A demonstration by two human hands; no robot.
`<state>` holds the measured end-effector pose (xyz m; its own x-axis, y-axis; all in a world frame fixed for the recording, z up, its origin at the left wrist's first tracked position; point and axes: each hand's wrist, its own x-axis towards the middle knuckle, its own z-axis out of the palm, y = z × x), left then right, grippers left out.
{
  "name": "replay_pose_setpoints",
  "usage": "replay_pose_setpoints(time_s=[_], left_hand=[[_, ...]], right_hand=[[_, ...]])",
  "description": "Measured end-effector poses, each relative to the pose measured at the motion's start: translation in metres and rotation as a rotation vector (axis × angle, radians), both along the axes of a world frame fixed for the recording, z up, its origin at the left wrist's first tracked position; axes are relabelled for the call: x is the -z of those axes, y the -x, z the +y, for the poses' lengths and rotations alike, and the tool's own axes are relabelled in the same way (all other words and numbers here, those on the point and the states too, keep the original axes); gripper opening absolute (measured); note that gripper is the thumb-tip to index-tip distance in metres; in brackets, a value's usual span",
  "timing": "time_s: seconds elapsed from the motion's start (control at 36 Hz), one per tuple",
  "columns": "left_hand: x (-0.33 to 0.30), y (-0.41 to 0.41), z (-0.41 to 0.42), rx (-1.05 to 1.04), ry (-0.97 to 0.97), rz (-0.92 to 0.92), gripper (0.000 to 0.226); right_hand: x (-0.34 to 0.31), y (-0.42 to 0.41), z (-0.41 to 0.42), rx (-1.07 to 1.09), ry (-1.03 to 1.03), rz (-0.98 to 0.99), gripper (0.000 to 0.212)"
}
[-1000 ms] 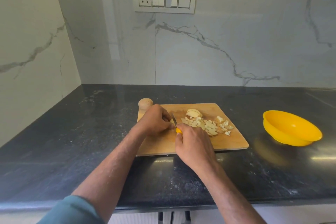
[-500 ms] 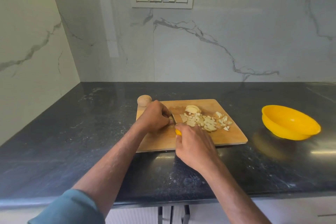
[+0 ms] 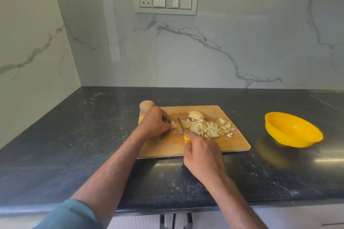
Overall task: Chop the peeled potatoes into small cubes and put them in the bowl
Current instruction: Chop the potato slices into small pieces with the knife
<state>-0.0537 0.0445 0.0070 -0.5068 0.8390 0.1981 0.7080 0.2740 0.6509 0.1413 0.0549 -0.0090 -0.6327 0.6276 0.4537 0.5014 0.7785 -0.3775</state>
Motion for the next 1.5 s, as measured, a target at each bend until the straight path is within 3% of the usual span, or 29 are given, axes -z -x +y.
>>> replay_pose_setpoints(time_s=[0.31,0.67,1.19,1.5], left_hand=[[0.010,0.018,-0.007,-0.162,-0.142,-0.097,0.022],[0.016,0.018,-0.001,-0.094,-0.130,-0.024,0.016],[0.021,0.018,0.003,-0.075,-0.113,0.060,0.013],[0.001,0.003,0.047,0.074,-0.105,0.114,0.014]], right_hand=[[0.001,0.022,-0.008,-0.102,-0.091,-0.048,0.039],[-0.001,0.008,0.003,0.126,-0.005,-0.071,0.031],[-0.005,-0.009,0.016,0.206,-0.024,-0.053,0.025],[-0.005,-0.011,0.019,0.156,-0.014,0.114,0.035]])
